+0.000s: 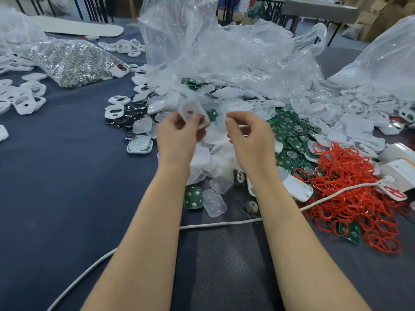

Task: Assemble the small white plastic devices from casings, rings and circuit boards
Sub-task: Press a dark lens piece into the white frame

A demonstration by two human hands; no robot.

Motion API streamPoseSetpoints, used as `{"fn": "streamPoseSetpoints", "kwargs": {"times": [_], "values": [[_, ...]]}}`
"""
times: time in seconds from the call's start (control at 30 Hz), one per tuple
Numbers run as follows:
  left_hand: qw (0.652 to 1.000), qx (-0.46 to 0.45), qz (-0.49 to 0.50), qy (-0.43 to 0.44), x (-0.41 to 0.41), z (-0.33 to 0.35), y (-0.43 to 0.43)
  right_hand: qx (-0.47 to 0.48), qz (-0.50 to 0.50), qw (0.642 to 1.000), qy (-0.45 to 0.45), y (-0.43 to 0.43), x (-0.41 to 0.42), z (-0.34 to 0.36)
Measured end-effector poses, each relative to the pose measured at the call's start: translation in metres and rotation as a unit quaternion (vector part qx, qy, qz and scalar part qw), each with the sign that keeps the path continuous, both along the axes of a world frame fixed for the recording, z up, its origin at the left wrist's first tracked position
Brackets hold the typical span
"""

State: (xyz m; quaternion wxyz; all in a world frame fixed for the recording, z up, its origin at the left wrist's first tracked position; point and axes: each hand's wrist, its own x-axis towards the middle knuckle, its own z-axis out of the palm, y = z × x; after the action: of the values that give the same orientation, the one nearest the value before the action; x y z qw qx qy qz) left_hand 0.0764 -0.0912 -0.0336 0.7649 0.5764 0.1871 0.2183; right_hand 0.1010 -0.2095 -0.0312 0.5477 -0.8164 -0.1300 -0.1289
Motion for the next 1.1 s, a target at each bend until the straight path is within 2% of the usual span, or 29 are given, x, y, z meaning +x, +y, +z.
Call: {"fn": "streamPoseSetpoints", "kwargs": {"times": [0.1,0.23,0.4,0.5,0.63,0.73,0.77,0.83,0.9,0.97,1.1], "values": [[0.989,-0.117,0.080,-0.044,-0.005,0.015,0.028,-0.093,0.060,0.993,-0.042,0.037,-0.001,0.009],[0.978,-0.120,0.153,-0.080,-0.020,0.025,0.063,-0.265,0.143,0.951,-0.065,0.107,0.000,0.002],[0.967,-0.135,0.207,-0.068,-0.032,0.023,0.092,-0.409,0.101,0.905,-0.063,0.166,-0.003,-0.020],[0.957,-0.154,0.234,-0.070,-0.035,0.022,0.103,-0.417,0.073,0.903,-0.073,0.182,-0.004,-0.027],[0.955,-0.158,0.241,-0.073,-0.034,0.022,0.103,-0.369,0.062,0.923,-0.093,0.182,-0.001,-0.022],[0.965,-0.147,0.204,-0.077,-0.027,0.021,0.093,-0.180,0.101,0.979,-0.008,0.155,0.011,0.001],[0.972,-0.137,0.179,-0.071,-0.024,0.019,0.088,-0.112,0.109,0.987,0.021,0.138,0.016,0.009],[0.987,-0.107,0.113,-0.045,-0.016,0.017,0.073,0.016,0.137,0.986,0.097,0.099,0.021,0.021],[0.997,-0.059,0.044,-0.002,-0.009,0.012,0.053,0.125,0.180,0.959,0.181,0.057,0.018,0.025],[0.999,-0.031,-0.015,0.024,-0.003,0.008,0.031,0.162,0.183,0.946,0.215,0.024,0.012,0.023],[0.996,0.003,-0.078,0.046,0.003,0.000,-0.003,0.172,0.133,0.955,0.201,-0.014,0.003,0.013]]}}
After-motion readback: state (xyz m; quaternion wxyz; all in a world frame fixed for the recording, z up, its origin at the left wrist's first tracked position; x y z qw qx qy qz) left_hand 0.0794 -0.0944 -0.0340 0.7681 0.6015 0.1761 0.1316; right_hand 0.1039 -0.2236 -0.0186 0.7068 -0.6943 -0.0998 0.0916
